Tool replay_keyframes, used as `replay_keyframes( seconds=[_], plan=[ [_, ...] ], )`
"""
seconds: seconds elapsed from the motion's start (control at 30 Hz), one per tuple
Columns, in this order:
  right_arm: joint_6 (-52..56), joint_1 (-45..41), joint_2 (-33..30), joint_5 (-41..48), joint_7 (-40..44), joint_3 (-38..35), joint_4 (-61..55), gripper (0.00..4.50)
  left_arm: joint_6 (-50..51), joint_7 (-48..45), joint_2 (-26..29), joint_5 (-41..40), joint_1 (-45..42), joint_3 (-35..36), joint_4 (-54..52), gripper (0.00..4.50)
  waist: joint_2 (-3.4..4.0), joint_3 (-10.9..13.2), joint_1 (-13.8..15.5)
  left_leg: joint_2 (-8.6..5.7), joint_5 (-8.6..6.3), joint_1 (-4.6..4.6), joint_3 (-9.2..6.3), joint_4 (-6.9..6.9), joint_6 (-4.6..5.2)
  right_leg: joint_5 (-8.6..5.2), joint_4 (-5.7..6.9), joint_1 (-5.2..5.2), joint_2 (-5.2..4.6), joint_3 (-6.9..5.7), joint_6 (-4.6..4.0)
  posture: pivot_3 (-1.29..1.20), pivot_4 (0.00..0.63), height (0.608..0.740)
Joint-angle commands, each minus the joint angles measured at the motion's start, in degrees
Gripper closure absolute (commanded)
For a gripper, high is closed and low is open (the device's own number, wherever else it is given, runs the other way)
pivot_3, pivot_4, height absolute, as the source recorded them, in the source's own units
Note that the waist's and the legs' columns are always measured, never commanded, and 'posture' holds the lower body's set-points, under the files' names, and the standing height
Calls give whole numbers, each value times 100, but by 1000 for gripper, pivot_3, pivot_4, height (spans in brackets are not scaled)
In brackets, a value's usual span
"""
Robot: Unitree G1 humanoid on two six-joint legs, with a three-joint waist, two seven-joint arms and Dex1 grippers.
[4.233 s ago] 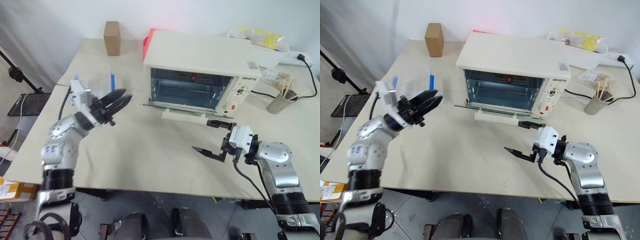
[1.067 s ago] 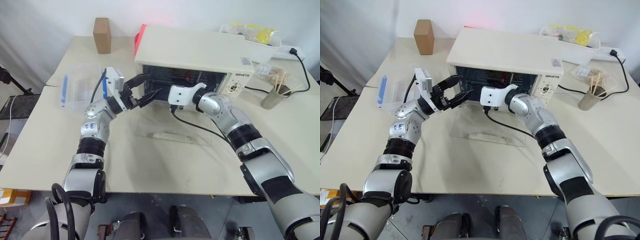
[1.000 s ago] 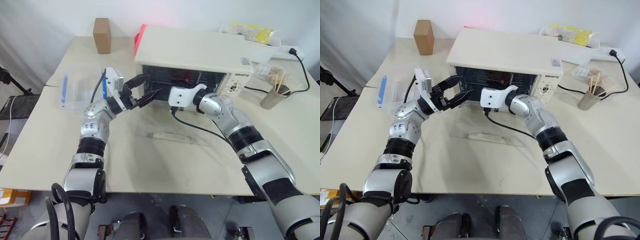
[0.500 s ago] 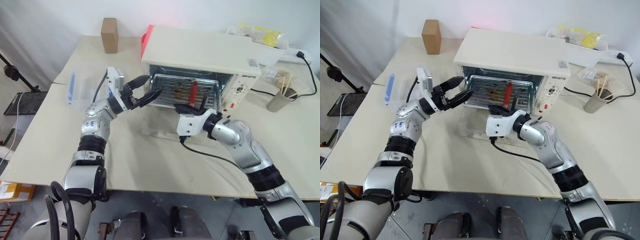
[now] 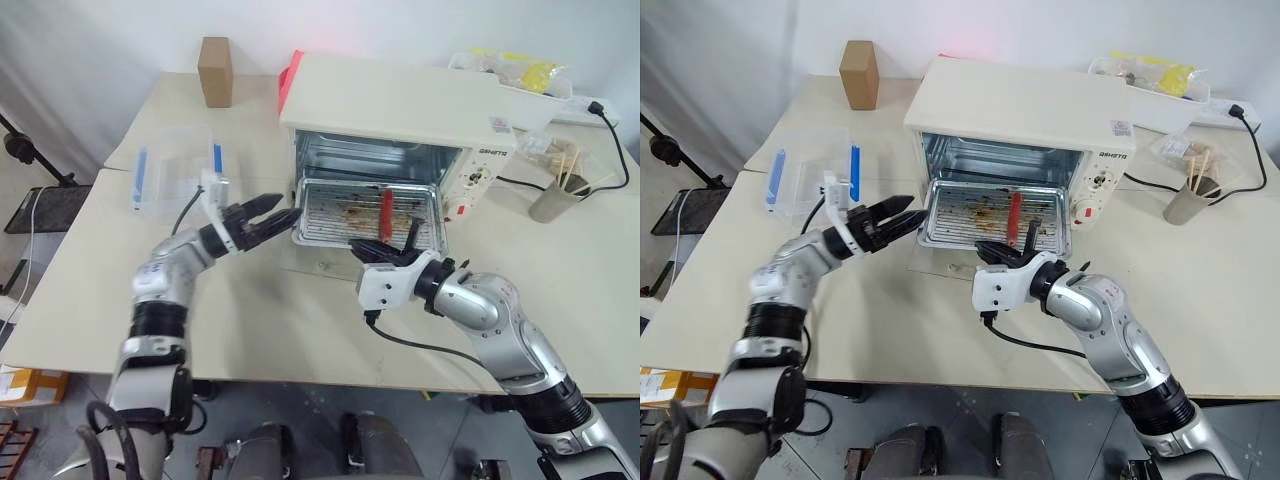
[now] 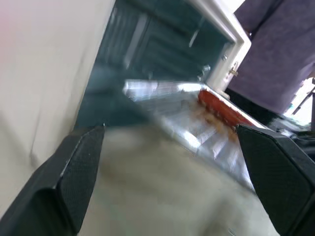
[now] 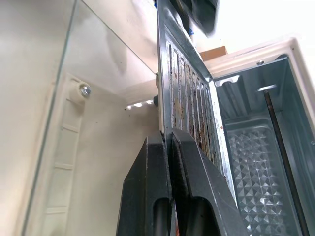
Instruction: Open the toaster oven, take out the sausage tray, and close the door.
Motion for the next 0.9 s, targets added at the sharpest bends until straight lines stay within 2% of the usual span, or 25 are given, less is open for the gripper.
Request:
replay_keyframes(
  seconds=[0.03, 0.17, 0.33, 0.47, 0.57, 0.9],
  plan=[
    [-99, -32, -63, 86, 29, -130, -385, 4497, 1484, 278, 282, -649, 129, 200, -690, 0, 0, 0, 13, -2, 0, 2, 0, 0, 0, 0, 0, 4, -2, 1, 0, 0, 150, 740],
    [-247, -66, -78, 128, 80, -85, -338, 4497, 2480, 626, 315, -1157, 101, 468, -923, 0, 0, 0, 29, -7, -1, 3, -9, 9, 1, 0, -1, 12, -5, 0, 0, 0, 150, 740],
    [-623, -243, -114, 281, 193, 41, -54, 4497, 4073, 1460, -49, -2025, -278, 1211, -644, 0, -1, 0, 17, -7, 0, 3, -9, 11, 0, 0, 1, 11, -3, 0, 0, 0, 150, 740],
    [-900, -492, -19, 411, 249, 196, 165, 4497, 4432, 2085, -354, -2103, -340, 1501, -631, 0, -1, 0, 1, -7, 0, 6, -8, 15, 0, 0, 5, 12, -3, -1, 0, 0, 150, 740],
    [-989, -539, -26, 470, 274, 226, 263, 4500, 4637, 2416, -561, -2206, -379, 1701, -643, 606, -1, 0, 6, -6, 1, 7, -8, 14, -3, 0, 8, 11, -2, -1, 0, 0, 150, 740],
    [-1007, -491, -39, 625, 411, 183, 314, 4500, 5424, 3360, -894, -2333, -682, 2615, -36, 3600, -1, 0, 9, -7, 0, 7, -7, 20, -5, 0, 8, 11, -2, 0, 0, 0, 150, 740]
  ],
)
